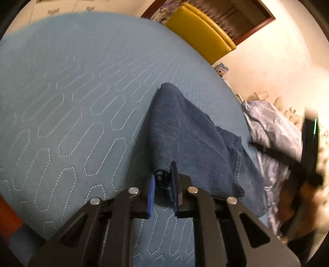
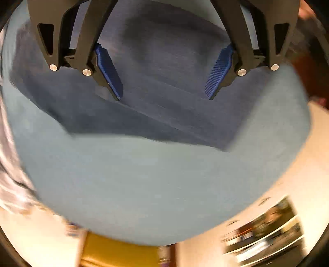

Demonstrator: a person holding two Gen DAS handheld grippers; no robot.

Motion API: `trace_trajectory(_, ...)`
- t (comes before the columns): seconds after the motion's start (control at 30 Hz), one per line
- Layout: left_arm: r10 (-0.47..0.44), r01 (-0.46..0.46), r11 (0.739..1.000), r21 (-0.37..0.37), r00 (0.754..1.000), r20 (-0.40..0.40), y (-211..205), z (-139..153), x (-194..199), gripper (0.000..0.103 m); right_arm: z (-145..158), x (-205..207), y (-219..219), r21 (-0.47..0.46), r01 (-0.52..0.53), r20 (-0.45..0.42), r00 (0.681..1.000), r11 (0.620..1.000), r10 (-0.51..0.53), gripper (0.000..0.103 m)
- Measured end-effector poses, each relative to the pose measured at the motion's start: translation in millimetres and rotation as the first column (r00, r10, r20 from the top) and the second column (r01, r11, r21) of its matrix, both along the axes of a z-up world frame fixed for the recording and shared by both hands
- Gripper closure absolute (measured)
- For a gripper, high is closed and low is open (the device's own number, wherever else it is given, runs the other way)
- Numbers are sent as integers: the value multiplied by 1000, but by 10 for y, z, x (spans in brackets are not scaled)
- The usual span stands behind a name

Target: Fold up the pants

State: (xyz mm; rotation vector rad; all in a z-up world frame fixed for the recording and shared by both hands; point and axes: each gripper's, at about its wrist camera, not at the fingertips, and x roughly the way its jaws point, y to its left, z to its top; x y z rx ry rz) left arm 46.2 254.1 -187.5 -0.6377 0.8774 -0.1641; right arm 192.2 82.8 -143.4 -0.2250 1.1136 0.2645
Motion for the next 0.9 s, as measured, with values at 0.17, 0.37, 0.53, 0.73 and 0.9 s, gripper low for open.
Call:
trace_trajectory(0.17, 6, -19, 984, 178, 997, 76, -194, 197, -143, 90, -276, 427, 999, -46, -103, -176, 980, 994, 93, 24)
trace_trajectory(0.37, -36, -17, 949, 316, 986, 161, -437, 393, -250, 91, -692, 594, 1396, -135, -159, -282, 953, 978, 116, 33)
trace_trajectory(0.53, -27, -27, 960, 280, 982, 187, -378, 393, -331, 91, -759, 630, 1361, -121, -172, -297, 946, 978, 130, 73)
trace_trajectory(0.73, 66, -81, 991, 107, 988, 139, -278, 165, -290, 55, -545, 661, 1048, -25, -118, -288, 952, 993, 106, 82)
trace_trajectory(0.9, 65, -77, 989, 123, 993, 99, -428, 8, -199, 58, -417, 587, 967, 30, -101, -276, 955, 994, 105, 83)
